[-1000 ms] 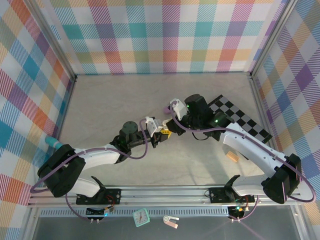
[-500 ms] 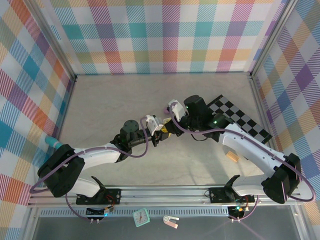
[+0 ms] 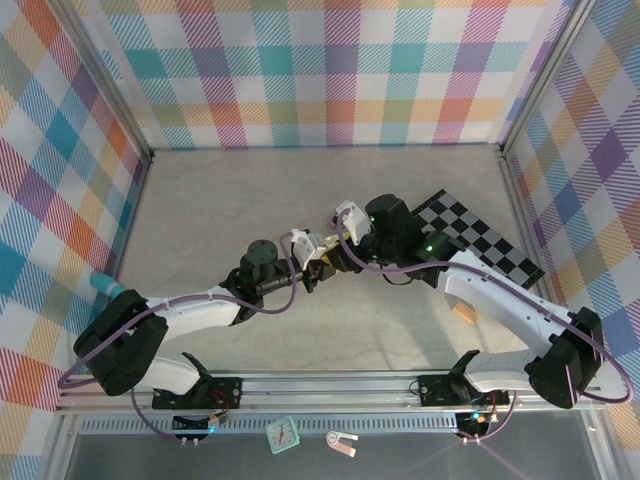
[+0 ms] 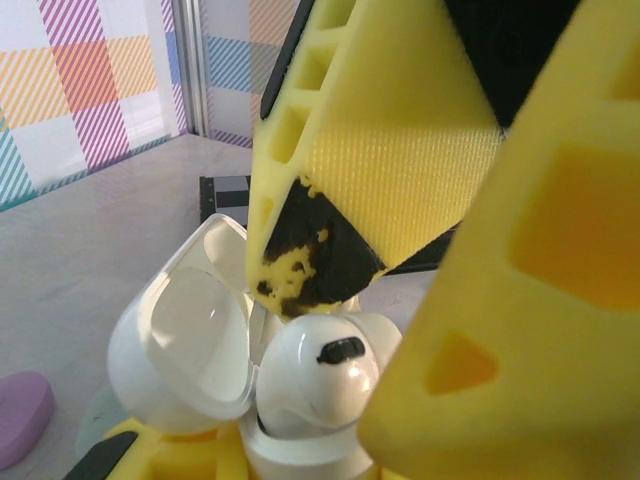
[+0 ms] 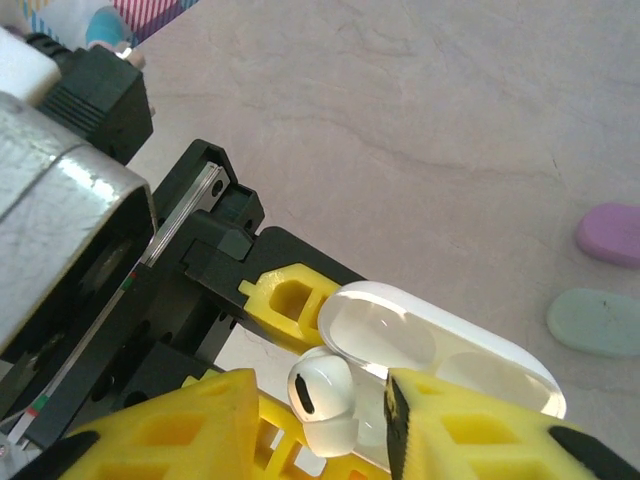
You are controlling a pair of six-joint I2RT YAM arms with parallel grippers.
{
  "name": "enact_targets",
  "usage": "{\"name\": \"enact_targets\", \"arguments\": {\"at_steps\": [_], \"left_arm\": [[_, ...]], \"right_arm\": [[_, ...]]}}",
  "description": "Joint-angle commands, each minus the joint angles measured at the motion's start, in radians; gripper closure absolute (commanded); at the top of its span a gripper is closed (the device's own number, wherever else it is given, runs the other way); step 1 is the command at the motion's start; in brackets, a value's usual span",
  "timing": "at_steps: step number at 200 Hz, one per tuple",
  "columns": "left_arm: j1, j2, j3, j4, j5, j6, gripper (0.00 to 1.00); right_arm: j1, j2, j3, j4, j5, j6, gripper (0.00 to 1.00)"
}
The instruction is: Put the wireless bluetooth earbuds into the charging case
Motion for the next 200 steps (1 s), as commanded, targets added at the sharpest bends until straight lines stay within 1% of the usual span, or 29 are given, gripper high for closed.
{"name": "enact_targets", "arguments": {"at_steps": [1, 32, 61, 78, 92, 104, 122, 132, 153, 200], "left_arm": [[-0.013, -0.049, 0.026, 0.061, 0.019, -0.003, 0.94], [-0.014, -0.053, 0.021, 0.060, 0.012, 0.000, 0.94], [-0.013, -0.044, 0.020, 0.067, 0.013, 0.000, 0.94], [-0.012, -0.042, 0.014, 0.082, 0.012, 0.000, 0.94], [-0.013, -0.043, 0.011, 0.090, 0.011, -0.005, 0.95], [-0.013, -0.044, 0.011, 0.092, 0.017, -0.006, 0.95], [-0.011, -0.044, 0.008, 0.103, 0.023, -0.013, 0.95], [-0.013, -0.047, 0.006, 0.111, 0.023, -0.018, 0.94], [-0.013, -0.046, 0.005, 0.115, 0.026, -0.021, 0.95], [-0.012, -0.052, 0.002, 0.115, 0.027, -0.024, 0.95]], "right_arm": [[-0.010, -0.020, 0.018, -0.027, 0.061, 0.018, 0.58], [-0.013, -0.061, -0.002, 0.017, 0.025, 0.036, 0.55], [-0.018, -0.098, -0.022, 0.056, -0.028, 0.057, 0.55], [-0.033, -0.127, -0.046, 0.087, -0.019, 0.084, 0.55], [-0.046, -0.145, -0.062, 0.093, 0.012, 0.093, 0.55], [-0.057, -0.147, -0.069, 0.088, 0.023, 0.095, 0.49], [-0.061, -0.138, -0.065, 0.079, 0.013, 0.091, 0.35], [-0.062, -0.128, -0.061, 0.074, 0.003, 0.091, 0.31], [-0.062, -0.105, -0.059, 0.078, -0.022, 0.093, 0.29], [-0.061, -0.065, -0.051, 0.070, -0.020, 0.097, 0.29]]}}
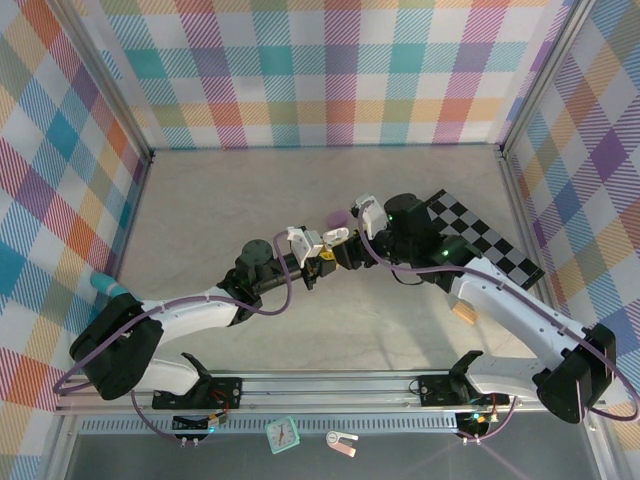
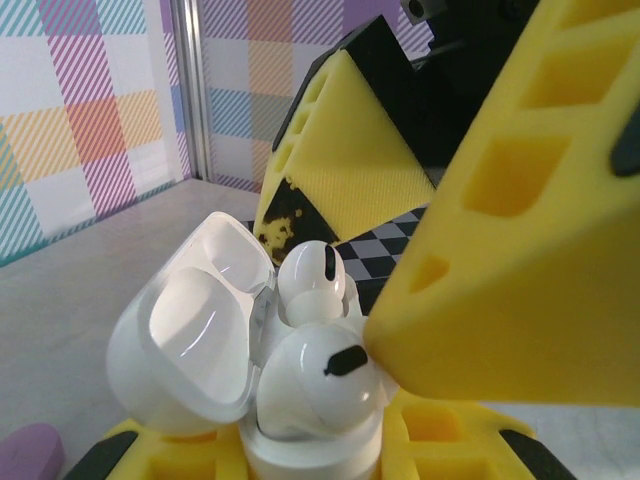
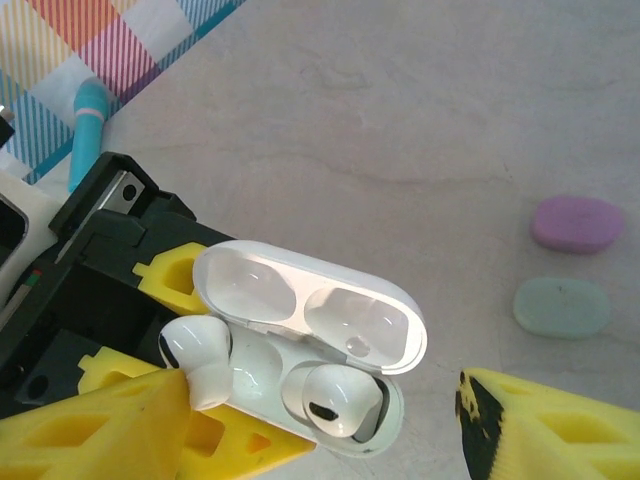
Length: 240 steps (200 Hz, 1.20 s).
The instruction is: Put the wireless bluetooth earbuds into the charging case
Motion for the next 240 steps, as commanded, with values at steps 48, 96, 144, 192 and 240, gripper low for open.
{"name": "enact_targets", "arguments": {"at_steps": [48, 96, 144, 192, 240], "left_arm": [[-0.012, -0.033, -0.005, 0.061, 0.022, -0.013, 0.95], [-0.011, -0.036, -0.011, 0.074, 0.027, -0.013, 0.95], [-0.012, -0.034, -0.023, 0.083, 0.020, -0.003, 0.95], [-0.003, -0.065, -0.051, 0.051, 0.075, 0.145, 0.94], [-0.003, -0.144, -0.012, -0.209, 0.027, 0.402, 0.94]], "right_arm": [[-0.008, 0.004, 0.012, -0.005, 0.087, 0.032, 0.31], [-0.021, -0.004, 0.027, -0.020, 0.102, 0.051, 0.32], [-0.028, -0.043, 0.018, 0.022, 0.004, 0.057, 0.32], [-0.052, -0.052, 0.065, 0.014, -0.060, 0.115, 0.31], [-0.066, 0.104, 0.214, -0.184, -0.044, 0.136, 0.30]]}}
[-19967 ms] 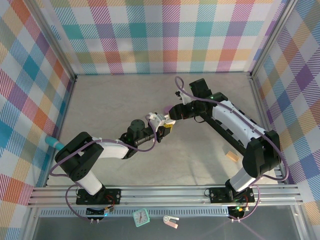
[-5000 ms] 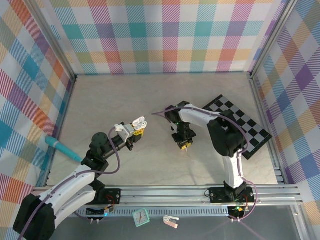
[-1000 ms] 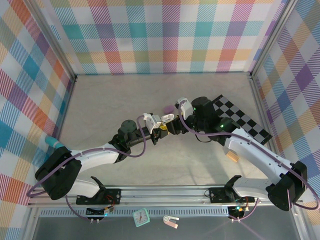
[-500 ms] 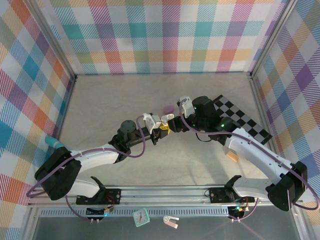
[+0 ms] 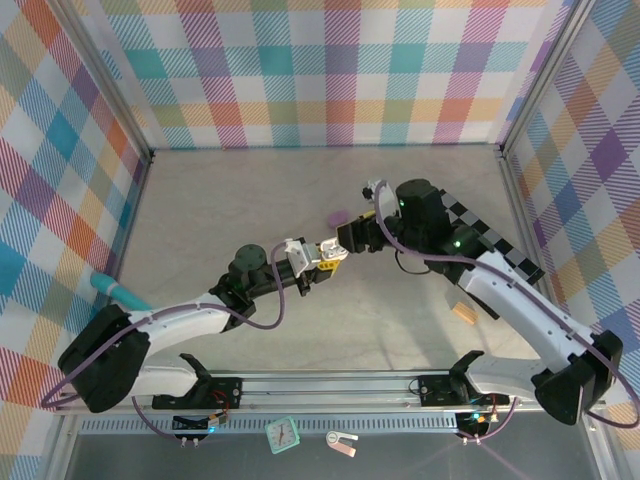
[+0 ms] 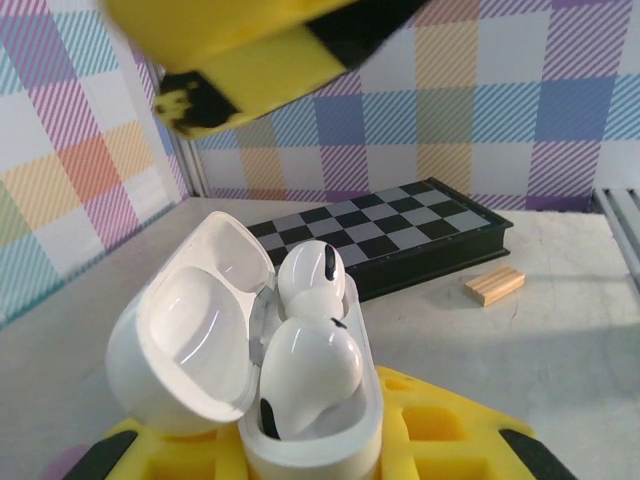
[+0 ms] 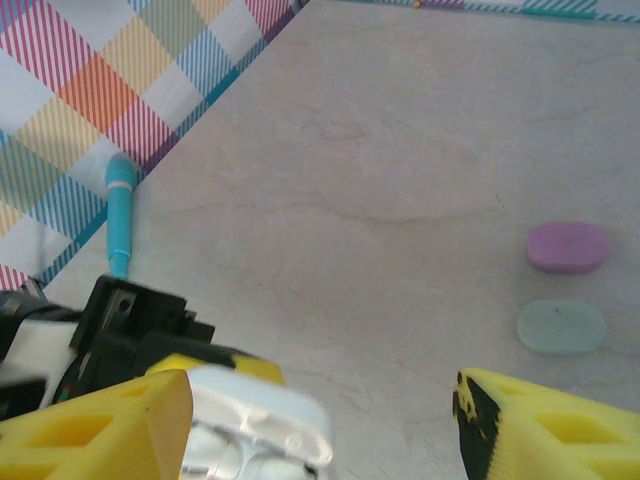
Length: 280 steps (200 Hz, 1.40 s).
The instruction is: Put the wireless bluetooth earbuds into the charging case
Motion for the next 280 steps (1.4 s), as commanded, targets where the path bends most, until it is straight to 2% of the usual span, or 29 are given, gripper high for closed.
{"name": "enact_targets", "arguments": {"at_steps": [1, 30, 69, 107, 136, 168, 191, 208, 246, 280], "left_arm": [[-0.002, -0.044, 0.035, -0.142, -0.015, 0.186, 0.94], [-0.003, -0.082, 0.053, -0.239, -0.079, 0.289, 0.94], [-0.003, -0.099, 0.055, -0.251, -0.159, 0.309, 0.94], [-0.003, -0.086, 0.048, -0.223, -0.205, 0.294, 0.95], [-0.003, -0.086, 0.041, -0.204, -0.202, 0.280, 0.95], [0.000, -0.113, 0.058, -0.274, -0.106, 0.274, 0.95], [0.000, -0.146, 0.078, -0.355, -0.014, 0.275, 0.95], [0.000, -0.167, 0.084, -0.393, 0.021, 0.275, 0.95], [0.001, -0.184, 0.107, -0.452, 0.073, 0.281, 0.95], [0.000, -0.180, 0.126, -0.477, 0.087, 0.291, 0.95]], "right_arm": [[-0.010, 0.088, 0.081, -0.126, -0.010, 0.023, 0.30], [-0.012, 0.178, 0.161, -0.224, -0.029, 0.037, 0.31], [-0.012, 0.256, 0.202, -0.333, -0.090, -0.009, 0.31], [-0.012, 0.228, 0.190, -0.364, -0.141, -0.064, 0.31], [-0.012, 0.163, 0.167, -0.341, -0.086, -0.120, 0.30], [-0.012, 0.007, 0.048, -0.185, -0.134, -0.316, 0.23], [-0.011, -0.105, -0.063, -0.097, -0.158, -0.641, 0.21], [-0.011, -0.150, -0.102, -0.072, -0.183, -0.809, 0.23], [0.010, -0.112, -0.036, -0.173, -0.250, -1.039, 0.25], [0.058, -0.025, 0.026, -0.227, -0.215, -1.102, 0.31]]}}
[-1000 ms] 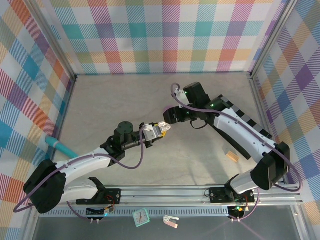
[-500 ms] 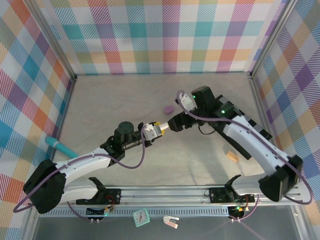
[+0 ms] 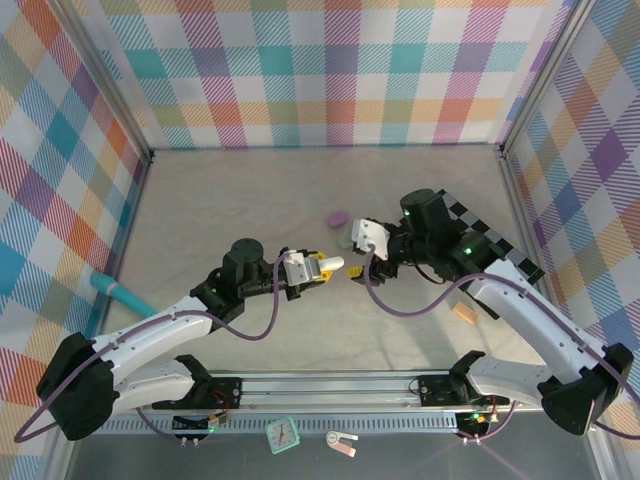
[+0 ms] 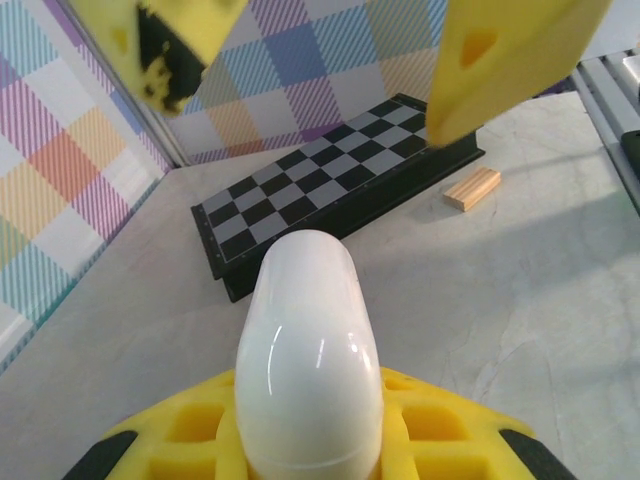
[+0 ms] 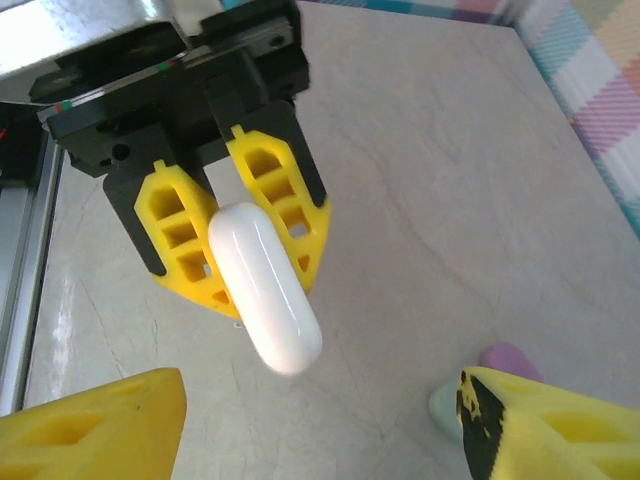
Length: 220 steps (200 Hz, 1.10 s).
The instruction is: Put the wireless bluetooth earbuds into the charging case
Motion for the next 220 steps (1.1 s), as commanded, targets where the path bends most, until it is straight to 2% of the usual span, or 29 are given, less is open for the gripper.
{"name": "enact_targets", "arguments": {"at_steps": [1, 34, 79, 115, 133, 153, 189, 220], "left_arm": [[0.000, -0.014, 0.036, -0.028, 0.052, 0.013, 0.95], [0.000, -0.012, 0.040, -0.032, 0.052, 0.015, 0.95], [0.000, -0.008, 0.042, -0.027, 0.054, 0.012, 0.95], [0.000, -0.005, 0.042, -0.026, 0.054, 0.013, 0.95], [0.000, -0.008, 0.038, -0.024, 0.049, 0.017, 0.95], [0.000, -0.017, 0.026, -0.014, 0.033, 0.015, 0.83], [0.001, -0.042, -0.031, 0.062, -0.013, -0.025, 0.54], [0.001, -0.066, -0.092, 0.112, -0.073, -0.089, 0.33]], "right_arm": [[0.033, 0.048, 0.050, -0.035, -0.017, -0.134, 0.32], [0.055, 0.104, 0.055, 0.008, -0.014, -0.131, 0.45], [0.067, 0.167, 0.072, -0.009, -0.025, -0.121, 0.56], [0.067, 0.166, 0.069, 0.008, 0.007, -0.113, 0.71], [0.067, 0.155, 0.061, 0.015, 0.016, -0.103, 0.74], [0.066, 0.136, 0.030, 0.055, 0.024, -0.067, 0.76], [0.047, 0.088, -0.055, 0.152, 0.034, 0.023, 0.80], [-0.025, 0.048, -0.160, 0.253, -0.048, 0.173, 0.81]]}}
